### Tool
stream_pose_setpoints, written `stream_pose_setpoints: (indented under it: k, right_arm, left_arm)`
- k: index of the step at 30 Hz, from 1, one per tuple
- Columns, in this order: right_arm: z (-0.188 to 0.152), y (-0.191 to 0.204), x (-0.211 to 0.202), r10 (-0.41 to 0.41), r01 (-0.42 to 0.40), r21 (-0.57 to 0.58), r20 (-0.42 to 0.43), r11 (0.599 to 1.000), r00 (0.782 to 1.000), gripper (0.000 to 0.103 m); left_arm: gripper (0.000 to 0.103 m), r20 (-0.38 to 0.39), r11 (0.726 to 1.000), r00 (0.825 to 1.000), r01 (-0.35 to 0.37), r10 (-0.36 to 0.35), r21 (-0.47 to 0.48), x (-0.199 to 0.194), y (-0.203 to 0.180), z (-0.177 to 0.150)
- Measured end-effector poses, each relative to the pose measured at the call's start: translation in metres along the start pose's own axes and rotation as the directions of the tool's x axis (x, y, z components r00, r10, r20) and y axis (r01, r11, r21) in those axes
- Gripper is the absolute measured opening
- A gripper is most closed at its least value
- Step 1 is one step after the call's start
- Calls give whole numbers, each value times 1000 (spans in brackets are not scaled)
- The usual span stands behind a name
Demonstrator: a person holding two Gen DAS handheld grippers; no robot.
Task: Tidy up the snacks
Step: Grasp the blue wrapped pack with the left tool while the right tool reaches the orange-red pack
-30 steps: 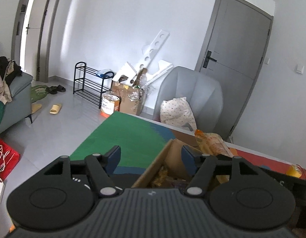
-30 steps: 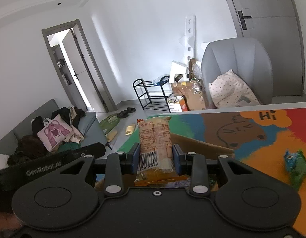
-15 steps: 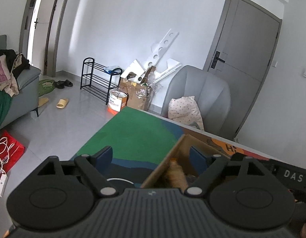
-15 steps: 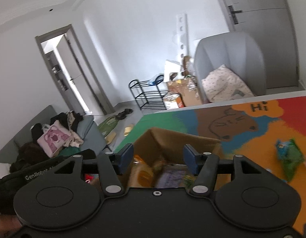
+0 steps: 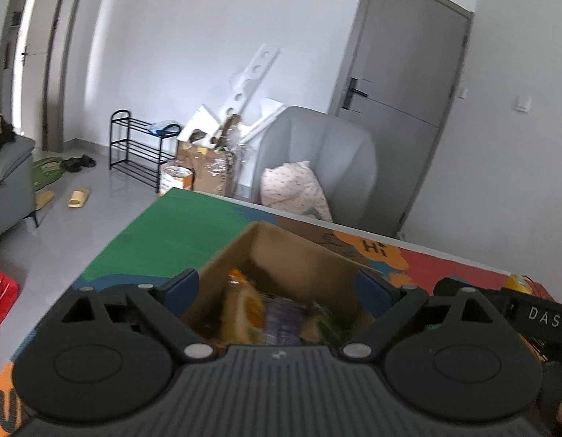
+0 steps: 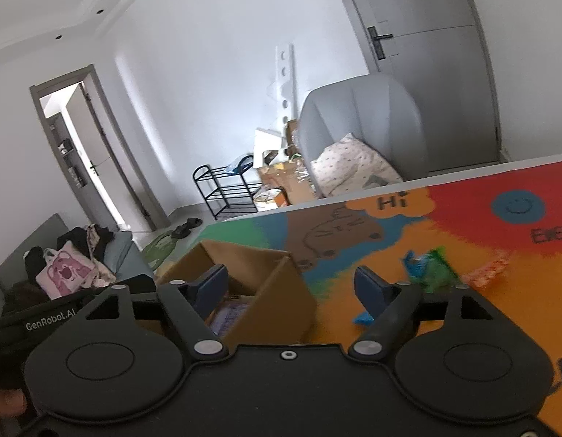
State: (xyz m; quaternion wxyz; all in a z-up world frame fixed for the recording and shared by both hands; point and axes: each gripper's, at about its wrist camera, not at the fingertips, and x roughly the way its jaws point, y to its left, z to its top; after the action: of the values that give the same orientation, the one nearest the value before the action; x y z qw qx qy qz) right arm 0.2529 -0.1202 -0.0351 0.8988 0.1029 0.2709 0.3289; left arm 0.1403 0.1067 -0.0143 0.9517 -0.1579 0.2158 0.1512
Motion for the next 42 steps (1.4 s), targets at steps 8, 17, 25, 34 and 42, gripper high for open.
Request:
stream_pose_setpoints:
  k: [8, 17, 25, 34, 42]
  right_arm:
    - [-5, -30, -21, -46, 45, 22, 6, 999, 999, 100]
    - [-13, -65, -39, -76, 77, 59, -4, 995, 997, 103]
    - [-21, -91, -46, -95, 96, 86, -17, 992, 995, 103]
    - [-27, -115, -42, -101, 104, 120, -36, 987, 994, 103]
    - [-23, -128, -33, -106, 109, 134, -31, 985, 994, 103]
  left_arm:
    - [95, -35, 999, 999, 28, -27, 25, 0, -32, -13]
    - [97, -72, 997, 996, 48, -45, 52, 4, -64, -27]
    - [97, -94, 992, 993, 82, -73, 97, 7, -91, -40]
    - [97, -95, 994, 993, 75, -68, 75, 18, -108, -48]
    - [95, -91, 992, 992, 93, -85, 87, 28, -126, -54]
